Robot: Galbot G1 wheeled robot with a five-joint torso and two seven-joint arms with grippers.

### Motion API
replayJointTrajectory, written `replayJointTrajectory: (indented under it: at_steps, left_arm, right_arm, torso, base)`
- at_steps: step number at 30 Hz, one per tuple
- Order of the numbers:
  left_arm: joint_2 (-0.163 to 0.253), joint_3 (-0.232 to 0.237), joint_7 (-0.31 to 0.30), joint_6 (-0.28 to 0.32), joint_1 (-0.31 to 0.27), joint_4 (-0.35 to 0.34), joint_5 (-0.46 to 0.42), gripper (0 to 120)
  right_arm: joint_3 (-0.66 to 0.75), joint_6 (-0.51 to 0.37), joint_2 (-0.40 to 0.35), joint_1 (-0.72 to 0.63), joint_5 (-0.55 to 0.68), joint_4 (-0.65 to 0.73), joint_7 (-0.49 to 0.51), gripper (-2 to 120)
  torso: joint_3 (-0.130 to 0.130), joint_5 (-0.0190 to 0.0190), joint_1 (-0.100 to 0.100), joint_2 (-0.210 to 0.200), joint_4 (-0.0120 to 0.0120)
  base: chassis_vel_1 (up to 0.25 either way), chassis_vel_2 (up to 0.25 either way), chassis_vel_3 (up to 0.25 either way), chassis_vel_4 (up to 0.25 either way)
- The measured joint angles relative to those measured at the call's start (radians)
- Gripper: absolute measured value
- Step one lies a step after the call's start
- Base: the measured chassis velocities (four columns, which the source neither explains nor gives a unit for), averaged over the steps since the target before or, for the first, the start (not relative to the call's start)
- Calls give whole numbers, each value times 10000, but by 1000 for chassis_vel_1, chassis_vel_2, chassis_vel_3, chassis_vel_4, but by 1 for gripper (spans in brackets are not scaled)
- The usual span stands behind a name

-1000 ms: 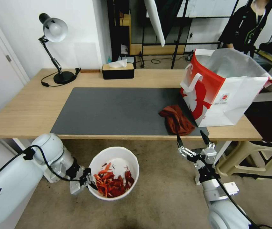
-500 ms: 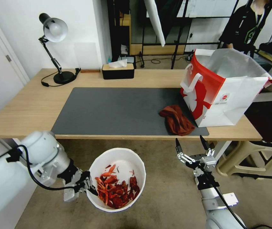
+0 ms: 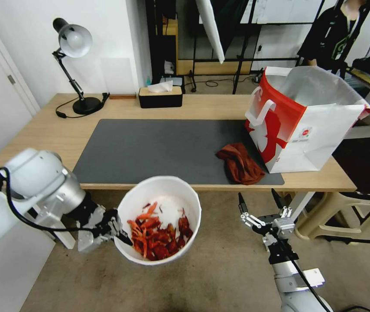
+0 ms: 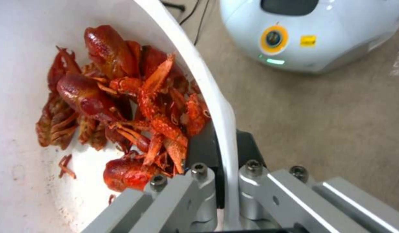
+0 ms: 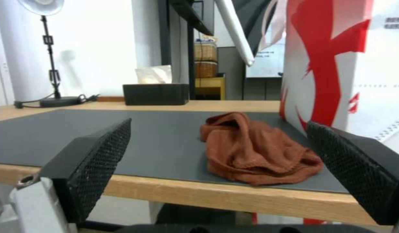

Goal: Sweep shrimp from table into container with towel, then put container into takeout bag.

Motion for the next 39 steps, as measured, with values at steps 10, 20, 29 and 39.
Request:
replayJointTrajectory:
  at_steps: [10,20,29,39]
  left_arm:
    - [-296,286,-315,296,-1930,1329,-561,0]
    - [-1740,1432,-290,373,-3897,2808,-125,0]
    - [-2757,2747,-247,400,-5773,3743,72,0]
    - [-4075,4250,-278,545,-7850,5101,169,0]
  right_arm:
    - [-103,-26,31,392,216,-167,-260,100]
    - [-123,30,390,395,7,-405,-393,100]
    - [-128,54,452,375,-143,-453,-400,100]
    - [-122,75,539,203,-294,-401,-407,100]
  torso:
    - [0,0,0,0,1]
    - [1,3,0,0,1]
    - [1,3,0,0,-1]
    - [0,3,0,1,-2]
  base:
    - [0,0,0,0]
    - [0,0,0,0]
    - [0,0,0,0]
    - [0,0,0,0]
